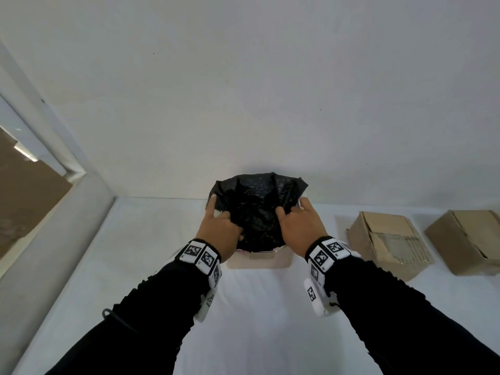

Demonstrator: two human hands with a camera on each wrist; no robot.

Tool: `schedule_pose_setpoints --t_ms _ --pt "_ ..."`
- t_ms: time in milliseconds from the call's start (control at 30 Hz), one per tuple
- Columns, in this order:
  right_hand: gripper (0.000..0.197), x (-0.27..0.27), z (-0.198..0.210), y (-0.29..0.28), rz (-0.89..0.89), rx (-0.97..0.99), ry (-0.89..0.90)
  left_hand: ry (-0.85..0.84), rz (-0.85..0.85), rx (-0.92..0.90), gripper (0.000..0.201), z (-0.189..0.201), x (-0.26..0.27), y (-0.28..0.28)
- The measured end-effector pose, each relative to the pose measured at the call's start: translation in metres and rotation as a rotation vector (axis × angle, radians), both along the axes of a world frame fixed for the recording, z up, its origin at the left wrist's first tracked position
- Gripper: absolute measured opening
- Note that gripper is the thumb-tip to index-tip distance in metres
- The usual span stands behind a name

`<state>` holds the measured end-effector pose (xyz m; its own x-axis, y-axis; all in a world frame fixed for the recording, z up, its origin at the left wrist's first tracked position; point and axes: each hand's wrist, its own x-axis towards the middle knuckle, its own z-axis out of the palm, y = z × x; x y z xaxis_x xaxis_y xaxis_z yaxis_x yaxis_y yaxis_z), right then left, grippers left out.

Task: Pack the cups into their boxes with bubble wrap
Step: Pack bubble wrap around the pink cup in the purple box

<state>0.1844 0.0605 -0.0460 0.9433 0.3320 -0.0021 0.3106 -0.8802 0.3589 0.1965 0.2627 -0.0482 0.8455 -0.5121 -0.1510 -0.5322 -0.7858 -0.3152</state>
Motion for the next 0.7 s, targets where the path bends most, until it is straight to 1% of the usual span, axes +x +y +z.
schedule_pose_setpoints --t_ms 67,133,167,200,233,267,300,333,400,433,500,533,567,600,633,700 --pt "0.026 0.005 0.001 -0.001 -0.027 0.044 0.138 0.011 -0.024 0.041 0.034 0.002 0.003 -0.001" --pt "0.02 0.012 0.007 0.002 -0.03 0.097 0.166 0.054 -0.009 0.054 0.034 0.0 0.008 -0.002" --pt "0.014 0.017 0.009 0.004 -0.054 0.173 0.142 0.066 -0.002 0.056 0.032 -0.001 0.01 -0.002" --pt "0.008 0.022 0.01 0.003 -0.095 0.292 0.093 0.066 -0.002 0.052 0.03 -0.002 0.012 -0.003" --pt "0.009 0.028 0.012 0.002 -0.145 0.428 0.017 0.058 -0.008 0.036 0.029 -0.003 0.013 -0.003" --pt "0.016 0.036 0.012 -0.001 -0.192 0.531 -0.075 0.049 -0.016 0.0 0.029 -0.004 0.014 -0.003" --pt "0.023 0.043 0.013 -0.002 -0.236 0.566 -0.158 0.056 -0.017 -0.059 0.029 -0.007 0.016 -0.003" --pt "0.031 0.051 0.013 -0.003 -0.293 0.556 -0.193 0.073 -0.014 -0.15 0.032 -0.01 0.018 -0.002" --pt "0.044 0.064 0.014 -0.001 -0.425 0.516 -0.11 0.095 0.001 -0.39 0.039 -0.012 0.022 0.0" --pt "0.046 0.07 0.012 0.0 -0.474 0.504 -0.049 0.073 -0.007 -0.504 0.041 -0.012 0.024 0.001" --pt "0.041 0.078 0.007 0.003 -0.498 0.481 0.002 -0.086 -0.01 -0.675 0.035 -0.012 0.029 0.001" --pt "0.033 0.08 0.005 0.003 -0.479 0.479 -0.015 -0.196 0.039 -0.71 0.029 -0.01 0.032 0.002" --pt "0.025 0.082 0.003 0.004 -0.454 0.495 -0.048 -0.285 0.139 -0.72 0.025 -0.008 0.034 0.002" --pt "0.02 0.084 0.002 0.005 -0.431 0.52 -0.08 -0.336 0.268 -0.72 0.025 -0.004 0.036 0.001" --pt "0.02 0.084 0.002 0.005 -0.405 0.55 -0.105 -0.328 0.401 -0.711 0.031 0.0 0.039 0.0" --pt "0.022 0.084 0.005 0.007 -0.335 0.635 -0.133 -0.19 0.61 -0.693 0.043 0.004 0.048 0.002"
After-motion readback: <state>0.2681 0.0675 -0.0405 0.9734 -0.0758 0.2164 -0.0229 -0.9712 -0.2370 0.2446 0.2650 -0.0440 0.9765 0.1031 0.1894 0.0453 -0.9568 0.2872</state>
